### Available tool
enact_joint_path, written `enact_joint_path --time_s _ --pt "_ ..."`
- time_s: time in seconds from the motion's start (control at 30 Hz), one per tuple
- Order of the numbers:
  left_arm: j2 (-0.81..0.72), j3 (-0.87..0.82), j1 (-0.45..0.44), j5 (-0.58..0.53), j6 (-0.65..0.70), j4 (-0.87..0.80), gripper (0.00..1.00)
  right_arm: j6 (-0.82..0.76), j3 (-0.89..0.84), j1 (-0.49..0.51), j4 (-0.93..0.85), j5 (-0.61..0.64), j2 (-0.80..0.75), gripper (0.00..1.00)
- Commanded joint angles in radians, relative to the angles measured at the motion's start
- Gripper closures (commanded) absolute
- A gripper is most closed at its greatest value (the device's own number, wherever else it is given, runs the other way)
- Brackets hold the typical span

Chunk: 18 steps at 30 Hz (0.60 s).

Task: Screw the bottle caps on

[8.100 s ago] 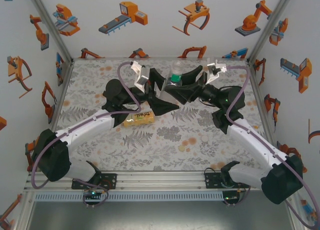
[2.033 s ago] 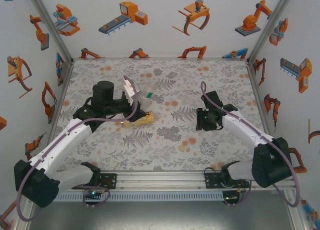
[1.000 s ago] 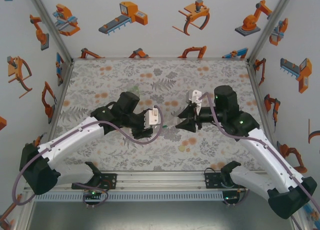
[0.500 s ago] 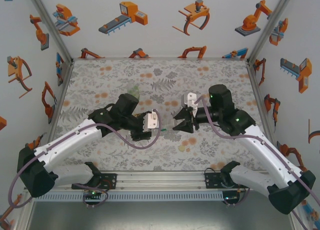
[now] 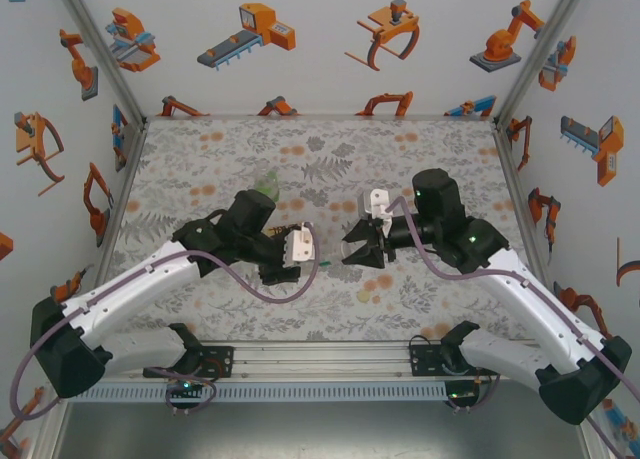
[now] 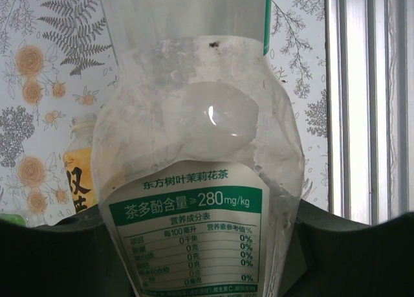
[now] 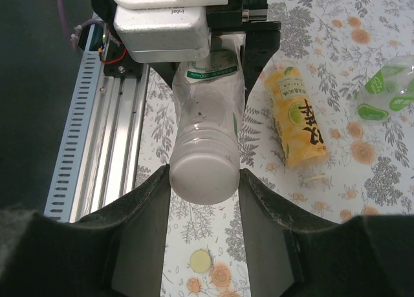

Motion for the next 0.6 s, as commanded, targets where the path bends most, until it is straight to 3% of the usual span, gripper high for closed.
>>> enact_joint_path --time_s 0.0,0.3,0.57 --pt "-0.037 -0.012 -0.011 0.053 0.022 0.027 0.98 -0.037 0.031 0.018 -0.004 -0.019 0.007 1.00" --pt "-0.064 -0.026 -0.012 0.066 0.011 0.057 0.99 -0.023 0.045 0.049 -0.009 0.002 0.011 1.00" --pt "-0.090 -0.038 -0.012 0.027 -0.035 0.124 1.00 0.167 0.048 0.057 0.045 0.060 0.013 1.00"
